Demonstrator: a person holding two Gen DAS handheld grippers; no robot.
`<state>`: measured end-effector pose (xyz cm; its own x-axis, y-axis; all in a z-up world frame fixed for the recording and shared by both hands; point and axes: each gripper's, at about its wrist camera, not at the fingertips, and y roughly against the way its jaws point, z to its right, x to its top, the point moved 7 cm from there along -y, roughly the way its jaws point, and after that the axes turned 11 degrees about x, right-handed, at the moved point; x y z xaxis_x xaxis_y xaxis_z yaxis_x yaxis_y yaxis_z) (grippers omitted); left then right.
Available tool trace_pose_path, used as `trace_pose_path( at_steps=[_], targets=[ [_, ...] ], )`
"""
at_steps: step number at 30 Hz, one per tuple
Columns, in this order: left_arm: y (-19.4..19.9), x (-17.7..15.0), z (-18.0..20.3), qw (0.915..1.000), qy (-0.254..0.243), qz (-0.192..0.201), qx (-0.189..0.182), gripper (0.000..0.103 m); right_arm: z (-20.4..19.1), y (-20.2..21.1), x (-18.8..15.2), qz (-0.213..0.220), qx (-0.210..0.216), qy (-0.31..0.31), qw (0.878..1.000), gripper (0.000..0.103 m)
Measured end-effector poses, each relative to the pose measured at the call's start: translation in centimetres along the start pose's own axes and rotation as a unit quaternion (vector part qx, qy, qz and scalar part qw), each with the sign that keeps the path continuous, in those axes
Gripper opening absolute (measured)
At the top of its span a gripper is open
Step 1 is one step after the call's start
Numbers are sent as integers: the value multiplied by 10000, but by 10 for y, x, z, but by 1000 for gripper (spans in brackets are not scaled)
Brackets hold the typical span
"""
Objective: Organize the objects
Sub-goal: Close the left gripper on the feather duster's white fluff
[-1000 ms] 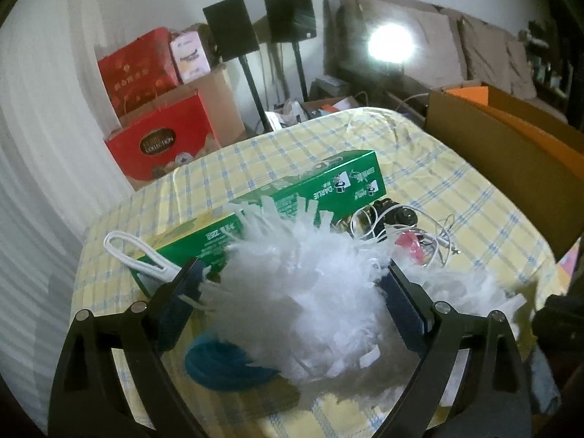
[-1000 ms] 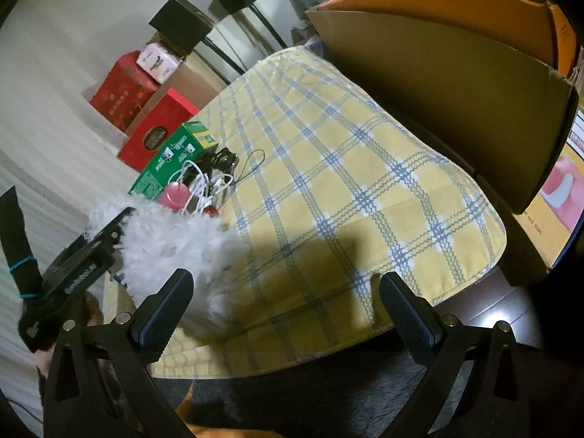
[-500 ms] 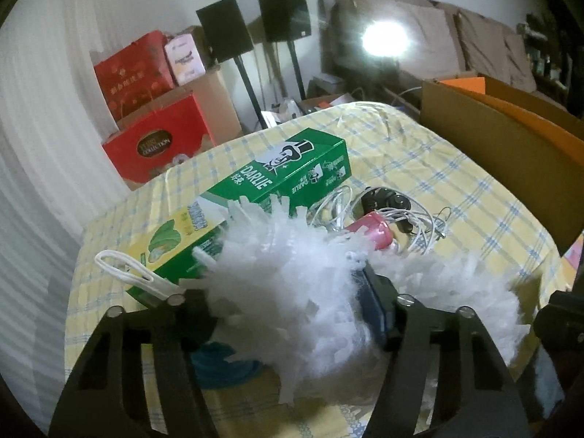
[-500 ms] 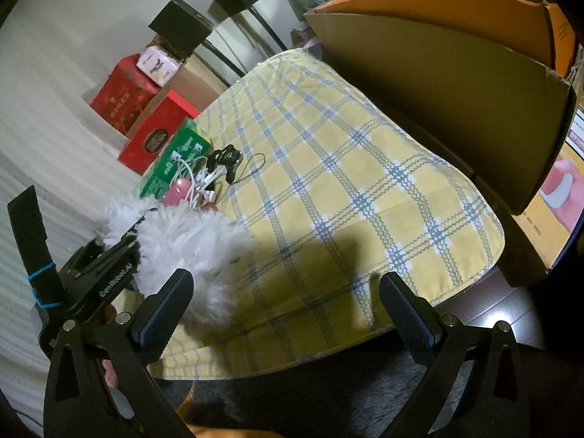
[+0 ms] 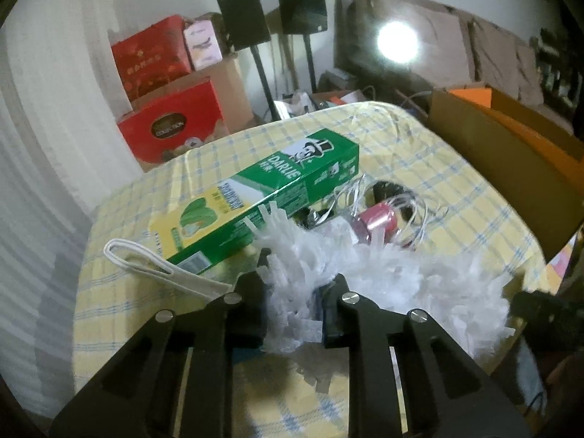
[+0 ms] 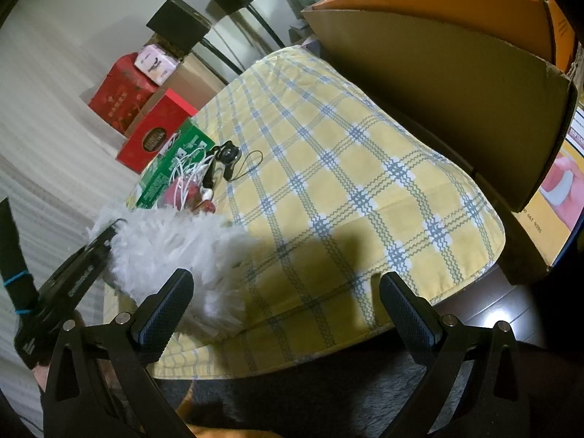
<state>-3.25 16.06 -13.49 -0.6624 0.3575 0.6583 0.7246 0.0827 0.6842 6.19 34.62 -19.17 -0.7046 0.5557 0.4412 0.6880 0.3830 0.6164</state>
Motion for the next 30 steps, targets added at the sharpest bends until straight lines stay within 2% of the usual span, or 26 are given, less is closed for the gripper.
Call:
trace_pose_path(
  at_steps=[5,11,22,25,30],
  targets=[
    [10,-5,3,9993,-233,118,268,19,0,-1,0,2,-20,-1,10000,103],
    [15,-10,-6,9996,168,195,68,18,0,-1,-1,0,-24,29,10000,103],
    [20,-18,-4,9984,105,521,210,20,0,-3,-3,-39,-21,-40,10000,103],
    [21,-18,-4,9984,132,531,106,20,2,-4,-3,-35,3,-87,10000,103],
    [21,-20,-13,9979,453,421,-171,20,4,15,5,531,248,-342,9977,103]
  ],
)
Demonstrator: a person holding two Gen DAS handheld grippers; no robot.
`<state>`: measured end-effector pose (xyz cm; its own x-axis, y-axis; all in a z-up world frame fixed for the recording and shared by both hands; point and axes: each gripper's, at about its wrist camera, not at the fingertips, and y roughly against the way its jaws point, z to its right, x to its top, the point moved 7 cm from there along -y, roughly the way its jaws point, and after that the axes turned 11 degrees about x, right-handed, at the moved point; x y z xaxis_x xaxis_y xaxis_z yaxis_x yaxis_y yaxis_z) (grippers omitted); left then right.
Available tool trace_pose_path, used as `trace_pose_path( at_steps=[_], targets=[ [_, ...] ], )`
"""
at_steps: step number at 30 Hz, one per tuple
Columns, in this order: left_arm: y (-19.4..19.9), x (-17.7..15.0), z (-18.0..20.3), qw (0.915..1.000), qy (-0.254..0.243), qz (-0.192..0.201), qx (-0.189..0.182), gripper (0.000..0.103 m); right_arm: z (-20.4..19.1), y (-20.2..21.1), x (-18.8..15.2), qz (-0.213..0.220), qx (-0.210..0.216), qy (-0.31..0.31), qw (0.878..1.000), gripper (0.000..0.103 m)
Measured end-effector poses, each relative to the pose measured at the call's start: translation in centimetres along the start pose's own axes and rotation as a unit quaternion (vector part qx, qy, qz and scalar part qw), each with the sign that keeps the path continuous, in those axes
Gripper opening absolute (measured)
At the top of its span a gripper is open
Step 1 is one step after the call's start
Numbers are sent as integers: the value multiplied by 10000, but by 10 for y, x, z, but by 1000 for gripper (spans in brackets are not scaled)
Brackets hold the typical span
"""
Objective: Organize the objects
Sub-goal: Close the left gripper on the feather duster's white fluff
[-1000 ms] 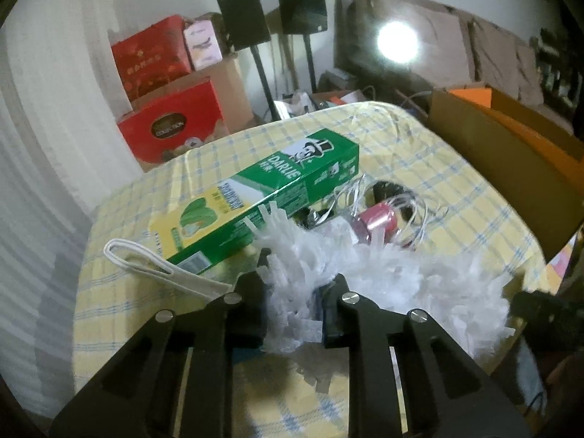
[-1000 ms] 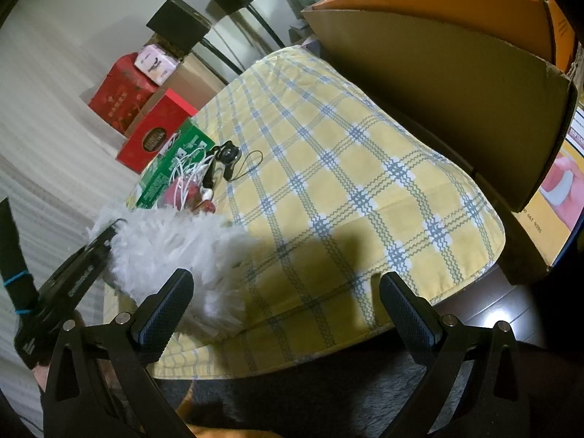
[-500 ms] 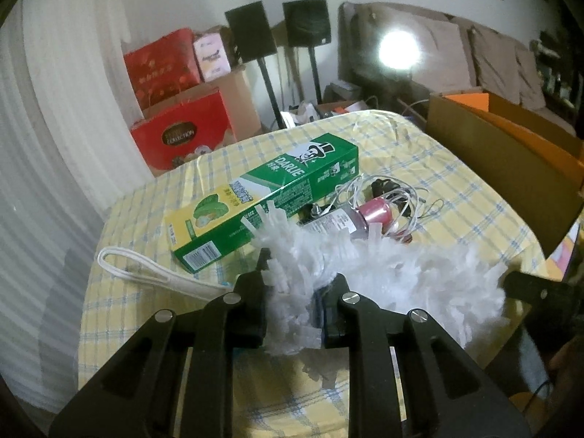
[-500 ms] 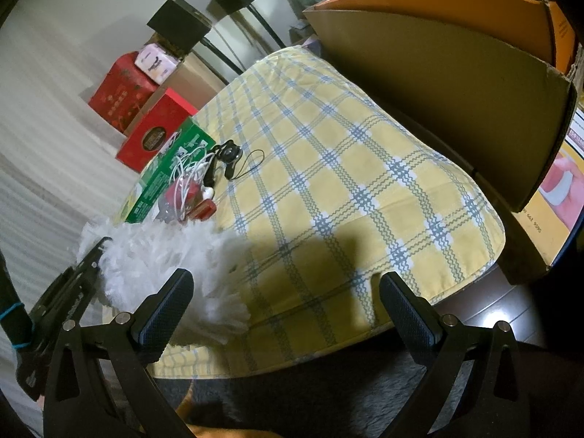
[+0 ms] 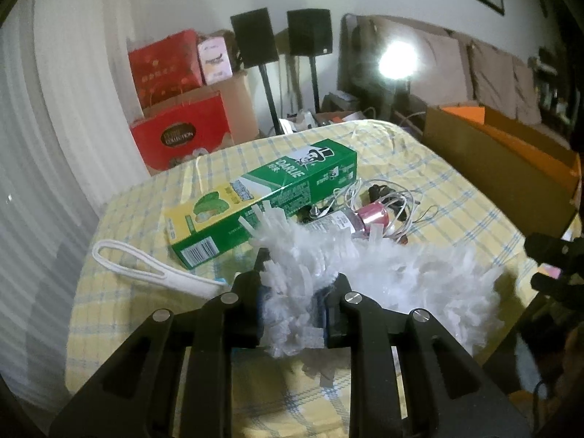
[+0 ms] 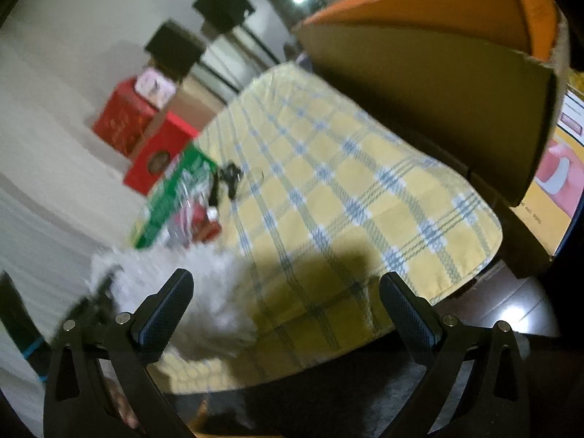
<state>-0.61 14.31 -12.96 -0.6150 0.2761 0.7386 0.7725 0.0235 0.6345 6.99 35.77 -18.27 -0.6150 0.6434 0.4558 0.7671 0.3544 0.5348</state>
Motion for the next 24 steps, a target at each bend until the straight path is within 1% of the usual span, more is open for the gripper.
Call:
trace_pose_path(
  at_steps=[3,6,8,10,12,15,20,24],
  targets=[
    [0,-1,0,10000,14,51,19,20,2,11,6,340,176,-320,9988,103],
    [0,-2,3,9999,-50,73,63,21,-1,18,9,663,353,-456,9961,103],
    [-1,-1,5,9996,-254,51,143,21,-7,19,8,825,488,-478,9942,103],
    [-1,-1,5,9996,-251,-6,106,21,-16,14,5,903,529,-310,9940,103],
    [-2,0,2,9998,-152,-78,37,21,-25,1,-1,736,372,-3,9966,103],
    [-4,-1,0,9999,-99,-113,5,21,-44,-17,-13,459,357,458,9973,103],
    [-2,-1,0,9998,-72,-163,-43,22,-71,-40,-32,109,187,1335,9908,103],
    [-3,0,0,9998,-24,-178,-62,22,-66,-57,-43,-203,177,1535,9878,103]
  ],
)
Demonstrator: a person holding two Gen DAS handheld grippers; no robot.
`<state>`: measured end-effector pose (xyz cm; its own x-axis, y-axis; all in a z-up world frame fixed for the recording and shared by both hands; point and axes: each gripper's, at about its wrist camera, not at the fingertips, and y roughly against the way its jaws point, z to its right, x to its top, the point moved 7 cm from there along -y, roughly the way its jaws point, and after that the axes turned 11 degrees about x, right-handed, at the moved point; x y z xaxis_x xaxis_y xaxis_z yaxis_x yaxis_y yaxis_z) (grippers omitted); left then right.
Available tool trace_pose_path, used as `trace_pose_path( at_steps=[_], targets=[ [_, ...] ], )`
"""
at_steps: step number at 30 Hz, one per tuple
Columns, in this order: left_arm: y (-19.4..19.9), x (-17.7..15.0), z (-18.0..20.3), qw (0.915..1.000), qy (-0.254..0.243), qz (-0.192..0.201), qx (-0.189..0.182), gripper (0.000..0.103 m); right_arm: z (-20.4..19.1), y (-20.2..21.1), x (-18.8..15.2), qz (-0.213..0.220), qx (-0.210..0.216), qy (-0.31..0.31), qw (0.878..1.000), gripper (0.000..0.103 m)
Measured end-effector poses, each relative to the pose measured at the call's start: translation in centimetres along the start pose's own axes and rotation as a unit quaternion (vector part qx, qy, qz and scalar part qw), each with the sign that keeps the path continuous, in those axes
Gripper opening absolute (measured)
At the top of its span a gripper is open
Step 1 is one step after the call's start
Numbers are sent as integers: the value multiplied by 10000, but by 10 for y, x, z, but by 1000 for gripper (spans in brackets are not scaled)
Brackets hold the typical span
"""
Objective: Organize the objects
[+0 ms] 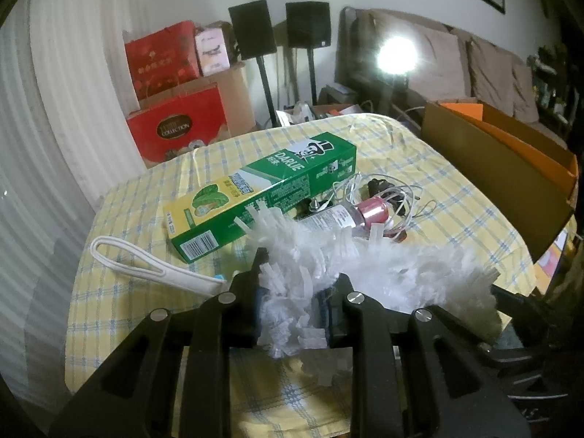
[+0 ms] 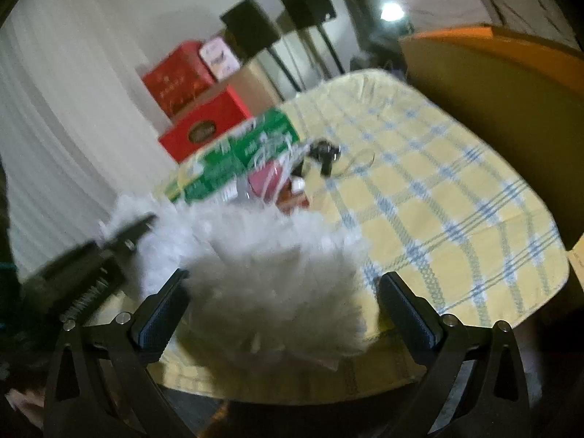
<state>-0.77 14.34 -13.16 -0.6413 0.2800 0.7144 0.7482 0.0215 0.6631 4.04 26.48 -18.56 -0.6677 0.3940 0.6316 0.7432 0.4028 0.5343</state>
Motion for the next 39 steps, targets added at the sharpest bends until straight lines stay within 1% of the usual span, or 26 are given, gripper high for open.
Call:
trace_pose_path(
  at_steps=[3,6,10,14,17,19,20,23,24,25,26,29,32,33,34,36,37,39],
  targets=[
    [0,-1,1,10000,7,24,45,21,2,0,2,43,19,-15,10000,103],
    [-1,-2,-3,9999,96,-12,-27,22,-1,-4,0,-13,-182,130,9997,102],
    [-2,-1,-7,9997,222,-67,-107,22,-5,-6,3,50,-261,218,9994,102],
    [0,-3,-6,9998,160,-52,-71,22,-8,-9,5,68,-159,290,9994,102],
    [0,-3,-5,9998,179,-65,-94,22,-6,-13,4,-6,-126,256,9996,97],
    [0,-3,-5,9997,198,-73,-104,22,-6,-12,4,15,-91,250,9996,88],
    [-1,-3,-5,9996,222,-77,-124,22,-6,-13,4,9,-48,242,9997,85],
    [-3,-4,-5,9995,265,-82,-147,22,-10,-15,2,-39,122,271,9995,70],
    [-3,-5,-5,9995,275,-82,-156,22,-12,-16,0,-100,261,298,9992,57],
    [-2,-5,-7,9994,291,-74,-174,22,-14,-18,-1,-156,378,319,9987,49],
    [-1,-5,-7,9992,322,-75,-212,22,-17,-19,-2,-215,463,347,9981,48],
    [0,-6,-11,9986,410,-73,-328,22,-19,-18,-3,-190,482,400,9979,44],
    [1,-6,-13,9982,444,-63,-409,22,-17,-15,-2,-115,560,315,9979,37],
    [2,-6,-13,9980,458,-48,-430,22,-17,-14,-2,-79,567,304,9979,33],
    [3,-7,-13,9978,477,-33,-464,22,-17,-12,-1,-23,588,296,9978,25],
    [6,-7,-13,9972,535,9,-521,22,-20,-6,2,116,621,366,9973,16],
    [6,-8,-13,9971,550,10,-517,23,-21,-4,3,162,588,413,9973,14],
    [6,-9,-12,9977,508,35,-450,23,-24,-1,4,238,523,509,9970,13]
  ],
)
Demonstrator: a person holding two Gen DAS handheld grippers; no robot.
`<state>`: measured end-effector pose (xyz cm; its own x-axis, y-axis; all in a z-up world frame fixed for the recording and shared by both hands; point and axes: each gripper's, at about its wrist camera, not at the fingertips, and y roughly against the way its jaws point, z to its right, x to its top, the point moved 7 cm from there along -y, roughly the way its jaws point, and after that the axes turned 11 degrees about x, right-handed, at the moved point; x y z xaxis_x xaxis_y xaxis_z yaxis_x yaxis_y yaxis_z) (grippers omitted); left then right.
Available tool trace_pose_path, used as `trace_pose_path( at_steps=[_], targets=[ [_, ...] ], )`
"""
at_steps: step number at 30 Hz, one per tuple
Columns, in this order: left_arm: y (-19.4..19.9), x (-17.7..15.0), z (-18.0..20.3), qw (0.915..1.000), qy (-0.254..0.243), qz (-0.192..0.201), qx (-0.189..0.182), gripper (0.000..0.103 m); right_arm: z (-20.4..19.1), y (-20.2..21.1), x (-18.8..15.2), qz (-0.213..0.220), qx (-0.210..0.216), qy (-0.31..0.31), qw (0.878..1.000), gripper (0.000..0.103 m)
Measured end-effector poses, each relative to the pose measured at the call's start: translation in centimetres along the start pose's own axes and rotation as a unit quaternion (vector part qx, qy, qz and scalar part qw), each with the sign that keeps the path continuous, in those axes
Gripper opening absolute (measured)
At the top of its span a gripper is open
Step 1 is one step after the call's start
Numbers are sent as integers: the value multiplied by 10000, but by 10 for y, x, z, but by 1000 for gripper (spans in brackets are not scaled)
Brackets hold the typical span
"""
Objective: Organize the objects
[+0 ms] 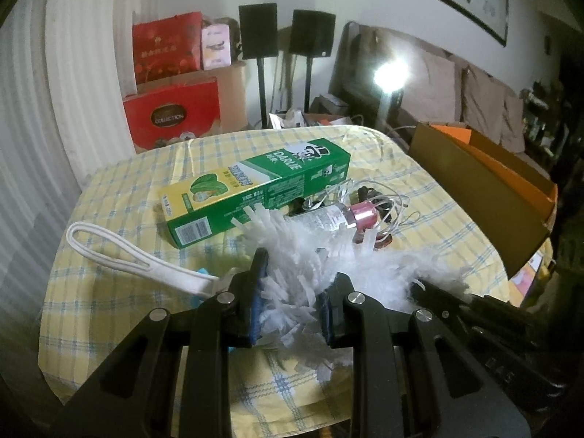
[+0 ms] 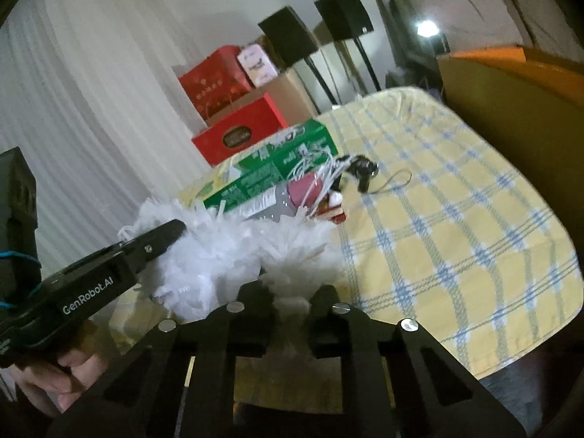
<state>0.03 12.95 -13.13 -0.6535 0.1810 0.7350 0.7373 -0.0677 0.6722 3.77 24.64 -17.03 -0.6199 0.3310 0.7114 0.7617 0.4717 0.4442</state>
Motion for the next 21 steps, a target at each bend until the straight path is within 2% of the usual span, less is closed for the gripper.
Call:
trace_pose_path(
  at_steps=[4,5,8,10,13,14,16,18,21],
  targets=[
    [2,-2,7,9993,-293,150,183,23,4,-4,-1,-67,37,-105,9999,15],
    [2,-3,8,9993,-305,152,175,27,5,-2,-1,-41,70,-129,9999,17],
    [3,-3,11,9992,-347,149,117,37,8,-1,-1,-7,117,-213,9997,27],
    [3,-4,14,9984,-490,192,211,37,9,-3,-2,-38,82,-241,9997,34],
    [3,-6,18,9964,-733,270,334,41,9,-2,-2,20,-45,-197,9998,38],
    [2,-7,18,9961,-771,282,320,46,8,-2,-2,17,-90,-149,9998,39],
    [2,-7,18,9960,-761,329,326,48,6,-5,-3,-22,-179,-74,9998,48],
    [0,-7,17,9957,-795,385,273,53,4,-6,-4,-50,-243,-5,9997,51],
    [-1,-6,14,9959,-821,355,129,61,7,-3,-4,60,-130,-88,9999,58]
  ],
)
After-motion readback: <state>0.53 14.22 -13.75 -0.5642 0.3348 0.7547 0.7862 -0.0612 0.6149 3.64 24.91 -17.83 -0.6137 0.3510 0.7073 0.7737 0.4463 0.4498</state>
